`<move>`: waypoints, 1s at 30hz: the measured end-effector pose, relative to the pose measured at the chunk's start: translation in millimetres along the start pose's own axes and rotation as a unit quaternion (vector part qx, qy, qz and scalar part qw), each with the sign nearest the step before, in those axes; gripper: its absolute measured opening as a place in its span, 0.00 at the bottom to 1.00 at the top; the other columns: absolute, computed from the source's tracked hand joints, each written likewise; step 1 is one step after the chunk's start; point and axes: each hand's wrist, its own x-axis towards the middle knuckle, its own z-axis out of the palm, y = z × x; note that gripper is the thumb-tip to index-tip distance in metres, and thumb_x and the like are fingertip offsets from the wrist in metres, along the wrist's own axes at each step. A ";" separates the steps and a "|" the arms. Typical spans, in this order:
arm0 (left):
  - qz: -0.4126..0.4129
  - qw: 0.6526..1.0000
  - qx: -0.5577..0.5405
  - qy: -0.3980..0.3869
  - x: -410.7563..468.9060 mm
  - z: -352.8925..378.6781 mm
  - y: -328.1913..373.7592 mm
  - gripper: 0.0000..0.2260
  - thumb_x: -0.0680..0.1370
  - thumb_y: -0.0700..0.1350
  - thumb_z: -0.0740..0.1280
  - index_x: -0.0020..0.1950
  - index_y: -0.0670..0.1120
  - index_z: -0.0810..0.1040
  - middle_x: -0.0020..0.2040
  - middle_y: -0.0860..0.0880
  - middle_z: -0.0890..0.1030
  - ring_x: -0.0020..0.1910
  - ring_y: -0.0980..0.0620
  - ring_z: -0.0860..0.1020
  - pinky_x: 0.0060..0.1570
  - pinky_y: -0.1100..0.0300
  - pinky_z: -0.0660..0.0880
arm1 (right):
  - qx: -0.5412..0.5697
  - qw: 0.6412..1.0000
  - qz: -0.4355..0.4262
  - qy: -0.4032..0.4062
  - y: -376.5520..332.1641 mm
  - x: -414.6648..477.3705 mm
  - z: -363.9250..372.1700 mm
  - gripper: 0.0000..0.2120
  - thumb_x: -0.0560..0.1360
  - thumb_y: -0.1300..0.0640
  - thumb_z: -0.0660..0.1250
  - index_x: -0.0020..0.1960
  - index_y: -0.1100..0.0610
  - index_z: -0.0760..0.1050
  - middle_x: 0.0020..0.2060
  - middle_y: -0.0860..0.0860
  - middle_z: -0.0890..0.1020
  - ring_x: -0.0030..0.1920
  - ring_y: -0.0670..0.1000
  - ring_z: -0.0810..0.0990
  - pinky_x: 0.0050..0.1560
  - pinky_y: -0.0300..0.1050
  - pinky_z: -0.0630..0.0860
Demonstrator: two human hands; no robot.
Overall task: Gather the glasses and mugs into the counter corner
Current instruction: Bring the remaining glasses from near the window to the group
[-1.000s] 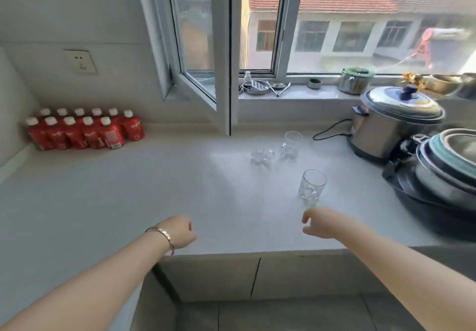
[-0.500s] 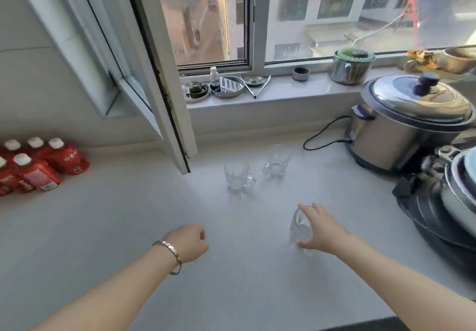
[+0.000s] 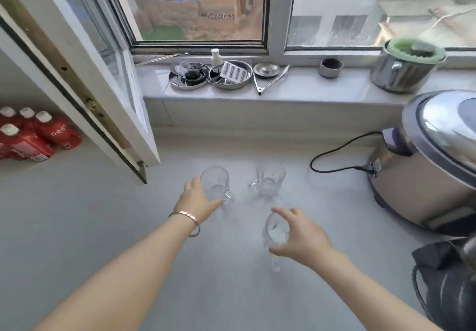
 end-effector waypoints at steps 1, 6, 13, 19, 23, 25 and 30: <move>-0.004 1.000 -0.003 0.001 8.2 5.9 9.1 0.41 0.71 0.56 0.69 0.76 0.46 0.51 0.75 0.44 0.57 0.70 0.42 0.66 0.65 0.51 0.67 | 0.004 1.000 -0.004 0.006 1.2 4.8 -3.9 0.37 0.66 0.46 0.71 0.71 0.41 0.59 0.63 0.46 0.68 0.58 0.50 0.76 0.52 0.42 0.71; -0.076 0.996 0.023 0.036 38.7 31.9 36.2 0.42 0.71 0.55 0.70 0.76 0.47 0.48 0.74 0.43 0.55 0.64 0.38 0.72 0.59 0.49 0.72 | 0.022 1.000 -0.020 0.008 8.0 25.7 -9.7 0.38 0.66 0.46 0.71 0.72 0.40 0.58 0.63 0.45 0.69 0.58 0.51 0.76 0.52 0.42 0.71; -0.009 0.997 0.055 0.047 23.7 19.9 28.6 0.33 0.69 0.53 0.71 0.71 0.50 0.61 0.65 0.48 0.67 0.55 0.43 0.79 0.48 0.57 0.73 | -0.007 0.999 -0.046 -0.018 9.7 46.9 -11.8 0.38 0.66 0.46 0.71 0.72 0.40 0.58 0.64 0.45 0.68 0.60 0.50 0.75 0.53 0.42 0.73; 0.022 0.999 0.028 0.042 -62.2 -13.5 -25.5 0.38 0.66 0.57 0.72 0.72 0.55 0.60 0.69 0.56 0.66 0.62 0.53 0.76 0.57 0.59 0.73 | -0.077 0.990 -0.108 -0.041 -22.6 42.4 -3.0 0.39 0.66 0.47 0.71 0.72 0.39 0.57 0.65 0.45 0.67 0.61 0.50 0.73 0.48 0.40 0.70; -0.032 0.997 0.008 0.071 -127.2 -36.6 -85.0 0.38 0.64 0.57 0.74 0.71 0.58 0.61 0.68 0.59 0.67 0.58 0.54 0.77 0.57 0.59 0.74 | -0.128 0.972 -0.186 -0.065 -71.3 26.9 17.2 0.40 0.65 0.48 0.72 0.72 0.39 0.58 0.64 0.46 0.68 0.59 0.51 0.74 0.49 0.42 0.71; -0.065 0.993 0.001 0.094 -160.2 -46.9 -115.2 0.38 0.65 0.57 0.74 0.71 0.58 0.61 0.68 0.59 0.66 0.59 0.54 0.77 0.57 0.58 0.74 | -0.157 0.957 -0.231 -0.077 -101.1 13.0 30.3 0.40 0.65 0.47 0.72 0.72 0.39 0.58 0.65 0.46 0.67 0.61 0.52 0.74 0.51 0.42 0.72; -0.161 0.971 -0.053 0.170 -264.0 -65.1 -209.3 0.39 0.64 0.57 0.76 0.71 0.57 0.62 0.69 0.58 0.67 0.60 0.56 0.75 0.55 0.61 0.75 | -0.210 0.901 -0.356 -0.132 -193.5 -46.1 86.8 0.40 0.66 0.47 0.72 0.73 0.40 0.56 0.66 0.47 0.68 0.61 0.52 0.74 0.55 0.42 0.73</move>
